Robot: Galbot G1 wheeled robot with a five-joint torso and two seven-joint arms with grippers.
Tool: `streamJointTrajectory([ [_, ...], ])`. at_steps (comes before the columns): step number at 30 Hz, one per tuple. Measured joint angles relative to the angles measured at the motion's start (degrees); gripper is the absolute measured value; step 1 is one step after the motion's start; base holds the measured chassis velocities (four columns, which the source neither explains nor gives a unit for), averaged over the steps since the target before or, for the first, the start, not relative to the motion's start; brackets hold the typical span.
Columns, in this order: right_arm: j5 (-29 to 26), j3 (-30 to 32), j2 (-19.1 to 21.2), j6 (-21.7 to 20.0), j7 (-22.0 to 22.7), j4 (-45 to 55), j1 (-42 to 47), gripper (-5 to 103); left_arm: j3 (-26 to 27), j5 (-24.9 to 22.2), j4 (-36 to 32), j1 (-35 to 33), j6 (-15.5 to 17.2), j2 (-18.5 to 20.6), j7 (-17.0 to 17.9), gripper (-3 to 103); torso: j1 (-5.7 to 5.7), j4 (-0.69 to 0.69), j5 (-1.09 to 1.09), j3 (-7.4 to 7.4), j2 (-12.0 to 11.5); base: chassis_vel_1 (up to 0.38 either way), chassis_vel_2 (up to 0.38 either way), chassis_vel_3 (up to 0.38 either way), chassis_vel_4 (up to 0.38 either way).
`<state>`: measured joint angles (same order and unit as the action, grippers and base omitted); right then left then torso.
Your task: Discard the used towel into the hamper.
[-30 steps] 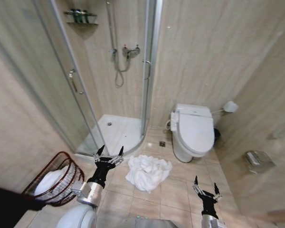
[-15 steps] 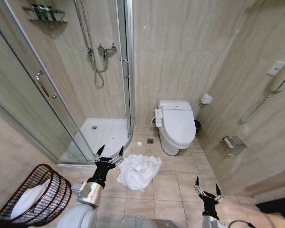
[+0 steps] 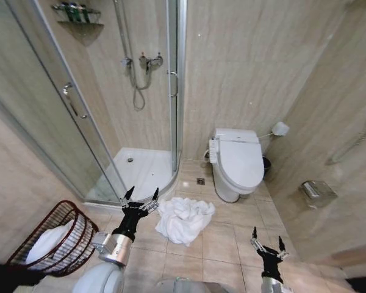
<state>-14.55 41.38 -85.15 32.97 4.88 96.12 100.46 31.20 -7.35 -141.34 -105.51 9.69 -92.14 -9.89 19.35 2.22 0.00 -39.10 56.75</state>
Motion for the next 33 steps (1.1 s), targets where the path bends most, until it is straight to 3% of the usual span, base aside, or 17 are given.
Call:
streamJointTrajectory([
  [9, -1.09, -0.02, 0.64, -0.83, -3.77, -0.06, 0.00, 100, 0.00, 0.00, 0.00, -0.01, 0.00, 0.00, 0.00, 100, -0.95, 0.00, 0.00, 1.25, -2.19, 0.010, 0.013, 0.009, 0.010],
  [11, -3.58, -0.34, 1.15, -2.53, -8.81, -0.07, 0.45, 100, 0.00, 0.00, 0.00, 0.00, 0.00, 0.00, 0.00, 100, -1.28, -0.01, 0.00, 1.71, -2.96, 0.000, 0.000, 0.000, 0.000],
  [13, -4.22, -0.40, 1.36, -3.08, -10.27, -0.21, 0.47, 100, 0.00, 0.00, 0.00, 0.00, 0.00, 0.00, 0.00, 100, -1.35, -0.01, 0.00, 1.81, -3.14, 0.000, 0.000, 0.000, 0.000],
  [14, -5.64, -0.61, 1.96, -4.62, -13.93, -1.17, 0.28, 100, 0.00, 0.00, 0.00, 0.00, 0.00, 0.00, 0.00, 100, -1.48, -0.01, 0.00, 1.99, -3.45, 0.000, 0.000, 0.000, 0.000],
  [16, -6.20, -0.78, 2.78, -5.93, -16.48, -2.82, -0.61, 100, 0.00, 0.00, 0.00, 0.00, 0.00, 0.00, 0.00, 100, -1.67, -0.01, 0.01, 2.22, -3.88, 0.000, 0.000, 0.000, 0.000],
  [26, -6.34, -3.56, 5.82, -6.85, -15.61, -9.92, -5.46, 100, 0.00, 0.00, 0.00, 0.00, 0.00, 0.00, 0.00, 100, -2.65, -0.01, 0.02, 3.41, -6.05, 0.000, 0.000, 0.000, 0.000],
  [33, -6.81, -4.96, 6.19, -13.07, -13.45, -14.66, -10.92, 100, 0.00, 0.00, 0.00, 0.00, 0.00, 0.00, 0.00, 100, -3.54, 0.00, 0.00, 4.50, -8.05, 0.000, 0.000, 0.000, 0.000],
])
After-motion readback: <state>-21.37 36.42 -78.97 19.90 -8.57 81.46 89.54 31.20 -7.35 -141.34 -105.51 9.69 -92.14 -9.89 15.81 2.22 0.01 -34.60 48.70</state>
